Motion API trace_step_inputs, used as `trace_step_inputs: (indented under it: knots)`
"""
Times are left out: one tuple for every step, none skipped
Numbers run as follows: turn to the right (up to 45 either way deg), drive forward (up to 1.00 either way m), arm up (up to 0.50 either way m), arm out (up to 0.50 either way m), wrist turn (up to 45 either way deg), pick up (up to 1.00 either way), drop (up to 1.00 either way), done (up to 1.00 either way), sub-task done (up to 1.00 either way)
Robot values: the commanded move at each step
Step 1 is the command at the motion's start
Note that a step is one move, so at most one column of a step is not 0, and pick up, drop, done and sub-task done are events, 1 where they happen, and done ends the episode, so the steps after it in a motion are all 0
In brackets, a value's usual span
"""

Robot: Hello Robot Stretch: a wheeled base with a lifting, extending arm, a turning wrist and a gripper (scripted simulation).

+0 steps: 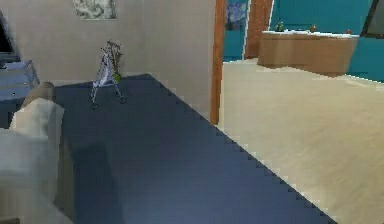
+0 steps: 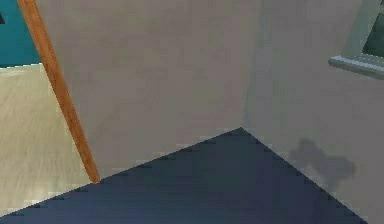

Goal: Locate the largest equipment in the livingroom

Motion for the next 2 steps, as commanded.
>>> trace_step_inputs:
  knots:
    - [-3.0,0.0,0.0,0.0,0.0,0.0,0.0,0.0,0.0]
    - [0.0,0.85,0.0,0.0,0.0,0.0,0.0,0.0,0.0]
